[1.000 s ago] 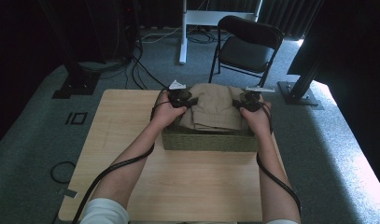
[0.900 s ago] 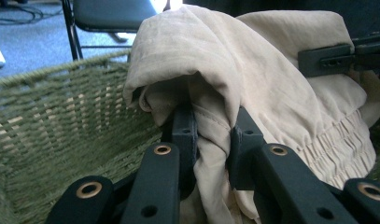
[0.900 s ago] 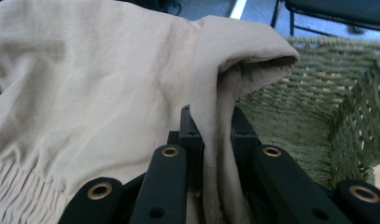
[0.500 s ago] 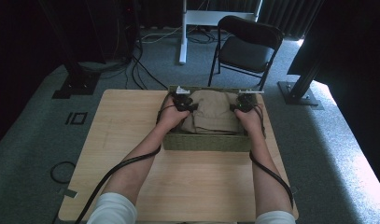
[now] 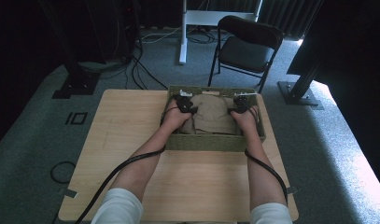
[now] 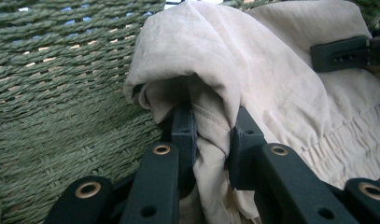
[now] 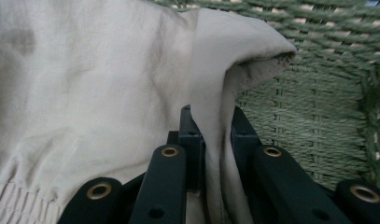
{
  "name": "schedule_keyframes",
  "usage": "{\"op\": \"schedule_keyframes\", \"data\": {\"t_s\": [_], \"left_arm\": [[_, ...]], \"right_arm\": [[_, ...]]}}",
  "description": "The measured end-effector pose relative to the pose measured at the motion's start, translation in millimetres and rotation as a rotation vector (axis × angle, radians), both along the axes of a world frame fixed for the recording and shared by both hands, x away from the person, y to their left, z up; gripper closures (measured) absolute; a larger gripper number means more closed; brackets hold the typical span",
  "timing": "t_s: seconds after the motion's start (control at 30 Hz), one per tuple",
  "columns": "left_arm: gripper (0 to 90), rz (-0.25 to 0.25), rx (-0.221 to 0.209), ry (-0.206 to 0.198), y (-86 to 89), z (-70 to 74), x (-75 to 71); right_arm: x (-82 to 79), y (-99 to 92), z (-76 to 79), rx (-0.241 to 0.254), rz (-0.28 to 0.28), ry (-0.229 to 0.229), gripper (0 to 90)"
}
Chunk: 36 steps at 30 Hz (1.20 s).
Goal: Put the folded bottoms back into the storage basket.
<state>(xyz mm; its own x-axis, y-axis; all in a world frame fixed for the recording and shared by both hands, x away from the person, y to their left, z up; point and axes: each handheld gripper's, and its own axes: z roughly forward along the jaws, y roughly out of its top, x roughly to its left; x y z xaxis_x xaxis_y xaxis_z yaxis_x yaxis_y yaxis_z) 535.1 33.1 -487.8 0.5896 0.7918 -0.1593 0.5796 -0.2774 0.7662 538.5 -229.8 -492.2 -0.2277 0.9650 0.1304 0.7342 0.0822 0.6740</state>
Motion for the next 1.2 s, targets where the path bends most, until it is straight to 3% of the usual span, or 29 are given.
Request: {"op": "schedule_keyframes", "data": {"t_s": [0.17,0.23,0.3,0.5,0.7,0.8,0.83,0.9,0.97,1.07,1.2], "left_arm": [[76.6,0.014,-0.011,0.016,-0.6,-7.0,2.7],[75.9,0.003,0.004,0.01,-0.9,-9.2,3.2],[74.8,0.002,-0.003,0.031,-0.3,-11.3,3.7],[69.4,0.017,0.014,0.049,0.6,-13.9,3.8],[54.5,0.048,0.032,0.034,5.3,-16.8,6.2],[46.0,0.065,0.074,0.029,5.1,-18.5,6.6],[42.5,0.07,0.08,0.025,5.3,-18.5,6.8],[35.9,0.093,0.069,-0.012,6.4,-16.4,7.2],[32.9,0.113,0.023,-0.023,6.8,-11.0,7.0],[29.1,0.08,-0.034,-0.043,4.1,-1.0,4.3],[19.8,0.035,-0.069,-0.068,-0.6,12.5,-2.2]], "right_arm": [[3.6,-0.9,-5.8,-0.013,0.006,0.011,78.6],[4.6,-0.7,-7.5,-0.015,0.01,0.012,75.9],[5.2,-1.2,-9.9,-0.01,0.017,0.021,73.0],[5.8,0.5,-15.9,-0.009,0.041,0.034,52.9],[6.5,-0.7,-14.1,-0.037,0.068,0.013,38.9],[6.0,-4.6,-11.1,0.012,0.047,0.01,32.8],[5.9,-6.9,-9.3,0.003,0.045,0.0,31.5],[5.4,-9.2,-6.7,-0.021,0.054,-0.019,28.3],[4.4,-10.8,-3.1,-0.032,0.072,-0.036,24.3],[2.5,-10.2,3.9,-0.03,0.095,-0.076,18.1],[-1.2,-7.7,14.0,-0.022,0.117,-0.069,16.9]]}}
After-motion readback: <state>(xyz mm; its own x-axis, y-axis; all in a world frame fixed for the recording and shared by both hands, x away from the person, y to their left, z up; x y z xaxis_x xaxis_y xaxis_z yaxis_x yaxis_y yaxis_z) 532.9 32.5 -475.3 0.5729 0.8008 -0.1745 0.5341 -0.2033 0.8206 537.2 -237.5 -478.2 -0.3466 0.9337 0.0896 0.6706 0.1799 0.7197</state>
